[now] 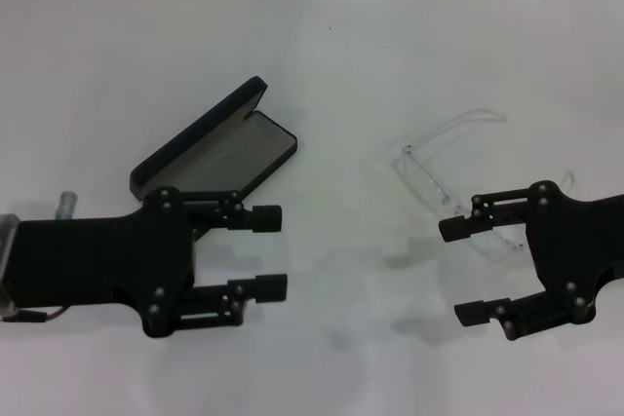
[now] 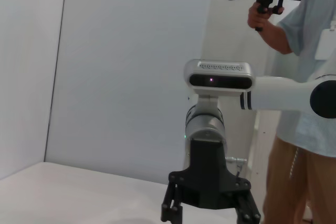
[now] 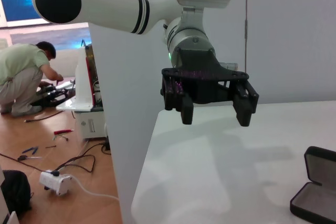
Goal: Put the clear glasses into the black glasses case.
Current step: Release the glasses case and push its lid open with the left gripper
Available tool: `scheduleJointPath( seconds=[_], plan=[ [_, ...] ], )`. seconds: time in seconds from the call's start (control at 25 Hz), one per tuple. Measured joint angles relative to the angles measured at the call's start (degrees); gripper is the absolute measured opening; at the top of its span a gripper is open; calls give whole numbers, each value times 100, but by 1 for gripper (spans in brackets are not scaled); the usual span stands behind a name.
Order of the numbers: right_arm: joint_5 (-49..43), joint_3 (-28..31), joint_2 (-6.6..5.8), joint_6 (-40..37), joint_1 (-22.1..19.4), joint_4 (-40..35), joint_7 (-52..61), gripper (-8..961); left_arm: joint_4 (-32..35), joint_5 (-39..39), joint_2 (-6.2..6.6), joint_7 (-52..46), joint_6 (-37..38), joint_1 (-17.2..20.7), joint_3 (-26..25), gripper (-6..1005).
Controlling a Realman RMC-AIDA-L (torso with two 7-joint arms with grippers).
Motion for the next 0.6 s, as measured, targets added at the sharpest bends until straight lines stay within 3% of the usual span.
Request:
scheduleJointPath(
  seconds=[0.28,0.6],
  plan=[
    [49,8,0,6,-20,124,-51,748,-136,-46,-11,8,35,56,-506,615],
    [145,13,0,14,-3,203,-123,748,-152,-40,-25,67,48,13,-518,612]
  ],
)
